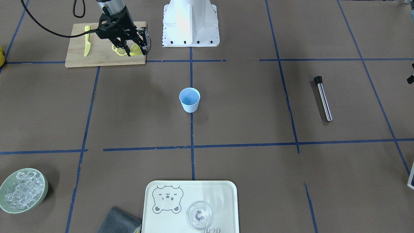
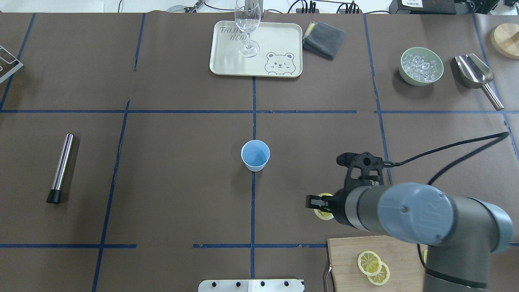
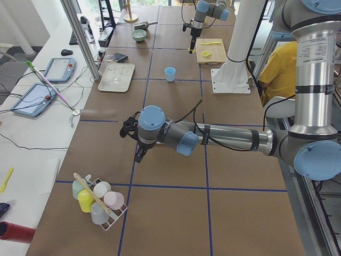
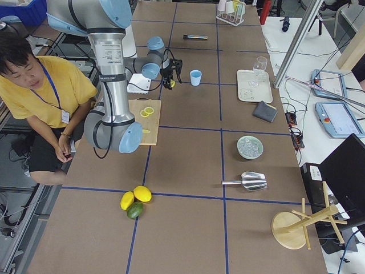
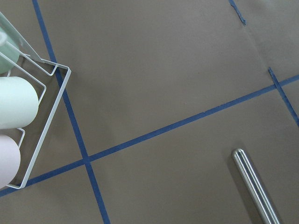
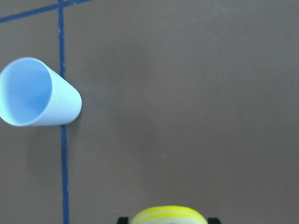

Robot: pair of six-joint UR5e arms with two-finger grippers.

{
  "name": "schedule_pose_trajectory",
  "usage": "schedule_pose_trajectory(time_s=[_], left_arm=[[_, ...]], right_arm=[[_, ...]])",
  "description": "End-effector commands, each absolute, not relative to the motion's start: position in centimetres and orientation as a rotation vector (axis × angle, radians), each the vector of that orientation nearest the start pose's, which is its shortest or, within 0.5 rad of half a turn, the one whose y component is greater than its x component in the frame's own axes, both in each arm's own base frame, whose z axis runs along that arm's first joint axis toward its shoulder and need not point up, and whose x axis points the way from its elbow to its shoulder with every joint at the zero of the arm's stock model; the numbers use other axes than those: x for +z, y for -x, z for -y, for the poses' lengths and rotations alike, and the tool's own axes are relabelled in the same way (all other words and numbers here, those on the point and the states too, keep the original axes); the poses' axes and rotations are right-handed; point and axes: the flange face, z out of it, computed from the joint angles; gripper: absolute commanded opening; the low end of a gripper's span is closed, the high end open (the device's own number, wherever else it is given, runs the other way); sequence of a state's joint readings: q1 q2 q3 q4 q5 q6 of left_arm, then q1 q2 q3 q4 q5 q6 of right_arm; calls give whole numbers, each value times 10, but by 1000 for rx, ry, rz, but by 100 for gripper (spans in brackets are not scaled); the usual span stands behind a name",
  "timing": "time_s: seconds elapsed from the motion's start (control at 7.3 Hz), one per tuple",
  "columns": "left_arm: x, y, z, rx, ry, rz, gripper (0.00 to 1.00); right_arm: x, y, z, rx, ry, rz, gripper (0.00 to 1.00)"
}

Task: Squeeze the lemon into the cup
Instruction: 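Lift the lemon slice with the right gripper and carry it over the blue cup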

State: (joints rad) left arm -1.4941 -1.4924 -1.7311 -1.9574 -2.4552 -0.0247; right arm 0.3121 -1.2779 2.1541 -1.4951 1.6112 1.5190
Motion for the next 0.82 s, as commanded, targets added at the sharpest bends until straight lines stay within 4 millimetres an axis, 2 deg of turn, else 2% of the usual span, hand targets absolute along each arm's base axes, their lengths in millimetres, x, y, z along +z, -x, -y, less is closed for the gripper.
schedule_pose_trajectory(time_s=[0.0,0.14,0.41,0.69], left_arm=[[568,20,476,253,-388,-890,100],[566,20,476,255,-393,-890,100],[565,20,476,255,-395,-891,100],[564,20,476,256,-396,-891,100]], right_arm=[[188,481,342,309,-124,962,63],[160,497,368,355,-124,981,63],[132,543,404,409,-111,960,64],[150,556,408,408,-100,918,65]])
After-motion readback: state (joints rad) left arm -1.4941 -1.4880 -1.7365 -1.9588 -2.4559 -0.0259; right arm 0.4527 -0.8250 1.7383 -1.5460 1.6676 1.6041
